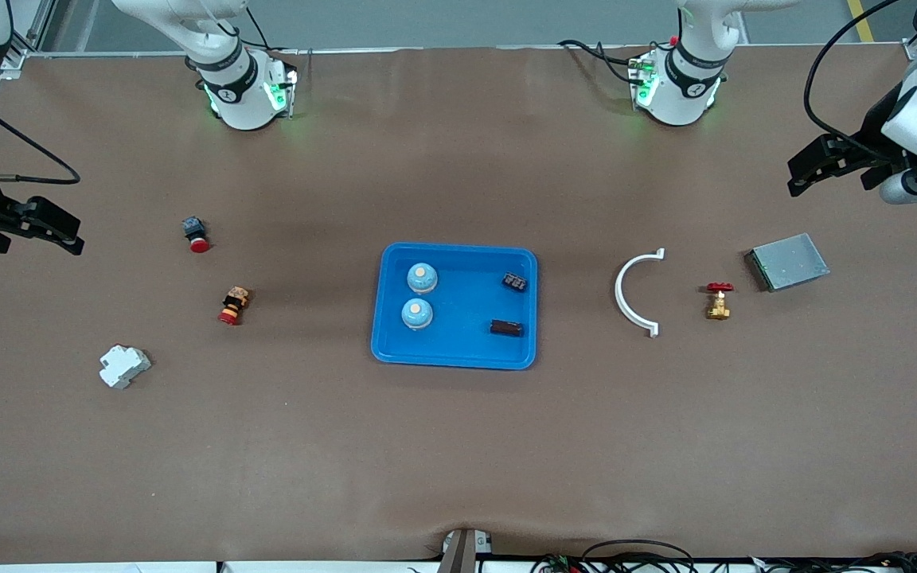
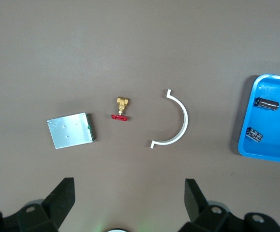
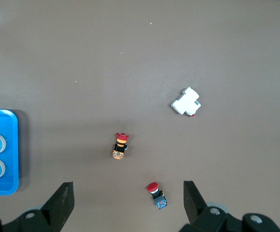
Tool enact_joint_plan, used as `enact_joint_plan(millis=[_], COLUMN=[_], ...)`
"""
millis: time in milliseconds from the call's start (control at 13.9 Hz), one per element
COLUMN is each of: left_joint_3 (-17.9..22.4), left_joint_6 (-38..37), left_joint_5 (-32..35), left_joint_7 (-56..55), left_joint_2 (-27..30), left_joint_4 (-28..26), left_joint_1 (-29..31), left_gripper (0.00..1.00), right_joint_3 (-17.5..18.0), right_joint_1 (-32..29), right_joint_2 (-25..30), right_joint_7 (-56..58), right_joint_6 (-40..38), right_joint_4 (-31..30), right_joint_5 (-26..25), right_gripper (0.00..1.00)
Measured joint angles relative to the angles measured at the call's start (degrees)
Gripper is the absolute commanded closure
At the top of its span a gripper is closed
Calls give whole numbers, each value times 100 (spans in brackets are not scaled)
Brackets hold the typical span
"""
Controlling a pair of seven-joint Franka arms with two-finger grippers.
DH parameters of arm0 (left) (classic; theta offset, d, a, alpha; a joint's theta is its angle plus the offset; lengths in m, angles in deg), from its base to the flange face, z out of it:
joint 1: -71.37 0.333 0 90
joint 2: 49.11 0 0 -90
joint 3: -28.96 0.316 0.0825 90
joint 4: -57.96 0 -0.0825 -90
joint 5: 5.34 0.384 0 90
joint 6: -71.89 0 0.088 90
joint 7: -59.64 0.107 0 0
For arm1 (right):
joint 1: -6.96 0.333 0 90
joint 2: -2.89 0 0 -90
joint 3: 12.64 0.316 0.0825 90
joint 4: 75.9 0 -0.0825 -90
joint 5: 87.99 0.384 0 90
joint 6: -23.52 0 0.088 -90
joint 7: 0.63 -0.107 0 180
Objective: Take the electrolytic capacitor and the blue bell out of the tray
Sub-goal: 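Reach the left gripper to a capacitor while the right gripper reaches the tray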
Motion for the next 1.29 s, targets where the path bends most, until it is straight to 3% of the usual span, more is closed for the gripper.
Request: enact_joint_plan(millis=[431, 790, 1006, 1293], left_joint_3=[2, -60, -112, -179], left_joint_6=[0, 27, 179, 1053], left_joint_5=[0, -71, -76, -80], left_joint_7=[0, -181, -1088, -2813], left_joint_2=[-63, -656, -1013, -1199], left_joint_4=[1, -47, -126, -654], left_joint_1=[0, -116, -354, -951], left_gripper=[0, 0, 0, 0], right_joint_3=[0, 2, 2, 3], right_joint_1=[5, 30, 35, 38], right_joint_2=[-14, -24, -29, -36], right_joint_7=[0, 0, 0, 0], right_joint_6=[0, 3, 4, 4], right_joint_4=[0, -1, -1, -1], right_joint_5=[0, 0, 0, 0], right_gripper=[0, 0, 0, 0])
